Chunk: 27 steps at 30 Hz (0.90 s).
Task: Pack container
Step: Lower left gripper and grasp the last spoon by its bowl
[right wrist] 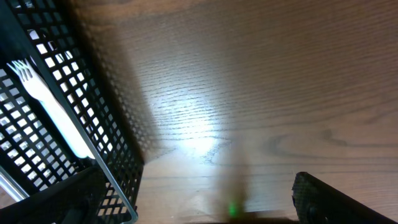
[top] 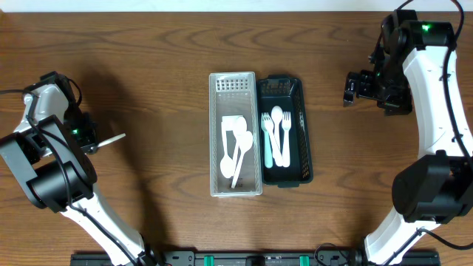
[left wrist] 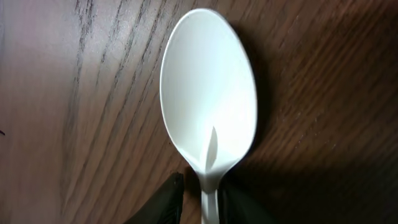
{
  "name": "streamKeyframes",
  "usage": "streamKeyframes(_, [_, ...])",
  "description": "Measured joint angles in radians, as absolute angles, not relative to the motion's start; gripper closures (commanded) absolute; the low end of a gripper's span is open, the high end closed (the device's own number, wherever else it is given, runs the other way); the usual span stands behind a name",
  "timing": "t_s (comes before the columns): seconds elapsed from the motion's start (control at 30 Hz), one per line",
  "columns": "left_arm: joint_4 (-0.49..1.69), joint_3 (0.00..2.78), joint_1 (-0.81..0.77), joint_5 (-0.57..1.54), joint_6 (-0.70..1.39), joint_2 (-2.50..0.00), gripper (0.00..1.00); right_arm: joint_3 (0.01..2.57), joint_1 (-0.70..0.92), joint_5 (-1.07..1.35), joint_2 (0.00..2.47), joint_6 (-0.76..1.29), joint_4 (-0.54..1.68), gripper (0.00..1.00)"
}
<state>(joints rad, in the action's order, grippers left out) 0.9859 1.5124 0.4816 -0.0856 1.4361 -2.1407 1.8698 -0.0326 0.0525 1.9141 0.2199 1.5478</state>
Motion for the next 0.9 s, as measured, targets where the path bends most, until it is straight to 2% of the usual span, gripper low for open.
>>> streamKeyframes(0.13, [0.986, 1.512, 0.482, -0.086, 1.436, -2.141, 0.76, 1.870, -0.033, 0.052, 1.914, 0.220, 1.548, 0.01])
streamKeyframes(0.27, [0.986, 1.512, 0.482, -0.085, 1.434, -2.141, 0.81, 1.870, -0.033, 0.052, 1.914, 0.220, 1.548, 0.01])
streamKeyframes(0.43, [0.985, 1.512, 0.482, -0.086, 1.411, -2.141, 0.81, 1.870, -0.033, 0.052, 1.914, 0.220, 1.548, 0.01])
streamKeyframes(0.47, [0.985, 1.512, 0.482, -0.086, 1.407, -2.142, 0.89, 1.870, -0.033, 0.052, 1.914, 0.220, 1.548, 0.01])
streamKeyframes(0.53, [0.986, 1.512, 0.482, -0.084, 1.402, -2.142, 0.94, 1.870, -0.033, 0.052, 1.914, 0.220, 1.548, 0.01])
streamKeyframes(0.9, [0.991, 1.512, 0.482, -0.086, 1.362, -2.143, 0.94, 1.870, -0.033, 0.052, 1.914, 0.220, 1.548, 0.01])
